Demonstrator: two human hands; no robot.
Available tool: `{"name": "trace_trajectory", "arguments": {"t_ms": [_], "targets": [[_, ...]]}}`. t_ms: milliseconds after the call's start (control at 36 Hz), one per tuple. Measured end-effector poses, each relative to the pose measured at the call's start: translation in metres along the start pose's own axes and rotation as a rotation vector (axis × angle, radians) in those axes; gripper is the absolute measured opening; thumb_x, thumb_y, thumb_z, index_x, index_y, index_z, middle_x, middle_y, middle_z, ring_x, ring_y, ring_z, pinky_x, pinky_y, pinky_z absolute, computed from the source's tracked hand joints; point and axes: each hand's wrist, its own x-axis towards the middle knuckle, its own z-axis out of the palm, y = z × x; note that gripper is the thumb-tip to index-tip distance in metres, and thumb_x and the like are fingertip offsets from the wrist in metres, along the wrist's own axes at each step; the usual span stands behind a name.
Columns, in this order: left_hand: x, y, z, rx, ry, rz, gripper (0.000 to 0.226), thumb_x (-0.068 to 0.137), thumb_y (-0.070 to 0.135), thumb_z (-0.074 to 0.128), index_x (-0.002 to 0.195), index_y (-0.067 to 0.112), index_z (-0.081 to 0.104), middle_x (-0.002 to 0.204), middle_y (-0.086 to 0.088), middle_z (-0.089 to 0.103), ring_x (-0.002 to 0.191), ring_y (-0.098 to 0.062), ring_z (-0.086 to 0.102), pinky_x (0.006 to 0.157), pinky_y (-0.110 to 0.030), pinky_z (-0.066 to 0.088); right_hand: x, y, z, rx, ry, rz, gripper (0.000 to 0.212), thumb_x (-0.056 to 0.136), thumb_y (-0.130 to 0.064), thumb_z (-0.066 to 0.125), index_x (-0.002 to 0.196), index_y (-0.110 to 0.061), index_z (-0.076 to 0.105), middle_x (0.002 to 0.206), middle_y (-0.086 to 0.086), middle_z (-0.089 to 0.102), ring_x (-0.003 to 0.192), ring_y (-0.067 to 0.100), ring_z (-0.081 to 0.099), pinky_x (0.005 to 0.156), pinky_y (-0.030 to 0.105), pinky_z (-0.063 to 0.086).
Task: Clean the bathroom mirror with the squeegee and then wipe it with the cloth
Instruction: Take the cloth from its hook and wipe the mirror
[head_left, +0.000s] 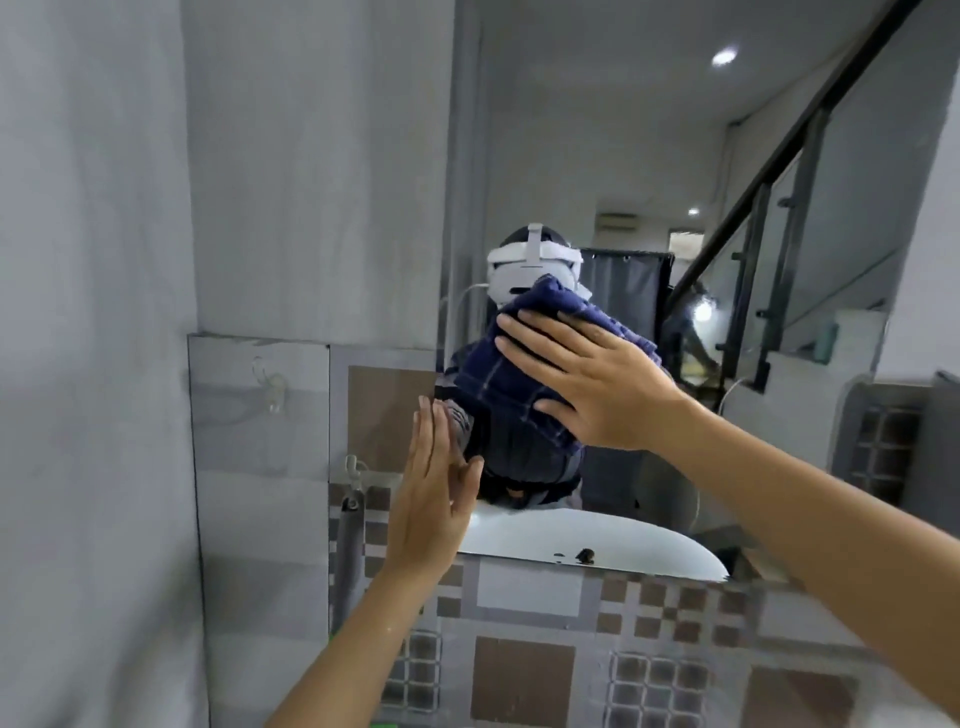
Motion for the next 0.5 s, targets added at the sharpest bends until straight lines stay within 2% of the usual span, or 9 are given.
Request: {"name": "trace_trajectory", "arguments": {"t_ms": [83,167,222,278,361,444,500], "targets": [[-0.001,0.001,-0.001,-0.011,-0.009,-0.009,0.073,0.095,0.036,0.043,0.145,0.021,-0.007,0.154,0.008,-0.014,0.142,-0.007,-0.008,0.110,-0.026,0.017,-0.042,0.026,0.001,-0.025,-0.005,0.094,0.066,0.092,-0.045,0.035,0.148,-0.017,0.017,0.156,0.001,0.014,0.144,0.018,0.013,0.117,0.037,0.011],[0.000,0.006,-0.006,0.010,-0.005,-0.004,0.076,0.093,0.033,0.049,0.146,0.019,-0.004,0.155,0.007,-0.011,0.142,-0.008,-0.005,0.102,-0.027,0.035,-0.088,0.039,0.007,0.008,0.029,0.353,0.066,0.092,-0.045,0.036,0.149,-0.017,0.014,0.156,0.003,0.014,0.144,0.019,0.012,0.118,0.038,0.013],[0.001,0.006,-0.008,0.047,-0.006,-0.014,0.076,0.092,0.033,0.050,0.147,0.016,-0.001,0.155,0.003,-0.005,0.142,-0.009,-0.004,0.095,-0.027,0.043,-0.115,0.038,0.014,0.084,0.055,0.560,0.068,0.091,-0.047,0.031,0.149,-0.018,0.007,0.157,0.002,0.008,0.144,0.016,0.005,0.119,0.035,0.004],[0.002,0.004,-0.009,0.095,-0.001,0.008,0.075,0.091,0.035,0.049,0.147,0.011,0.004,0.155,-0.003,0.002,0.142,-0.015,0.003,0.099,-0.031,0.041,-0.137,0.031,0.023,0.197,0.091,0.773,0.070,0.090,-0.048,0.028,0.149,-0.020,0.000,0.156,-0.003,-0.004,0.144,0.012,-0.005,0.117,0.031,-0.005],[0.005,0.003,-0.009,0.157,0.003,0.050,0.073,0.091,0.039,0.043,0.146,0.006,0.008,0.154,-0.009,0.005,0.142,-0.022,0.011,0.105,-0.030,0.029,-0.155,0.014,0.038,0.376,0.221,1.030,0.072,0.092,-0.042,0.033,0.148,-0.015,-0.003,0.157,0.001,-0.009,0.144,0.015,-0.010,0.117,0.034,-0.005],[0.014,0.004,-0.011,0.184,0.042,0.094,0.065,0.093,0.023,0.047,0.144,0.001,0.014,0.154,-0.013,0.009,0.141,-0.024,0.016,0.103,-0.028,0.034,-0.151,-0.009,0.049,0.489,0.368,1.299,0.072,0.094,-0.043,0.034,0.148,-0.015,-0.004,0.158,0.004,-0.008,0.144,0.017,-0.009,0.118,0.038,-0.002],[0.025,0.001,-0.014,0.209,0.039,0.167,0.061,0.095,0.015,0.045,0.145,0.002,0.013,0.154,-0.012,0.009,0.142,-0.022,0.013,0.108,-0.035,0.033,-0.139,-0.024,0.052,0.523,0.444,1.499,0.073,0.093,-0.045,0.033,0.148,-0.013,-0.002,0.158,0.007,-0.005,0.145,0.020,-0.006,0.117,0.038,-0.004]]}}
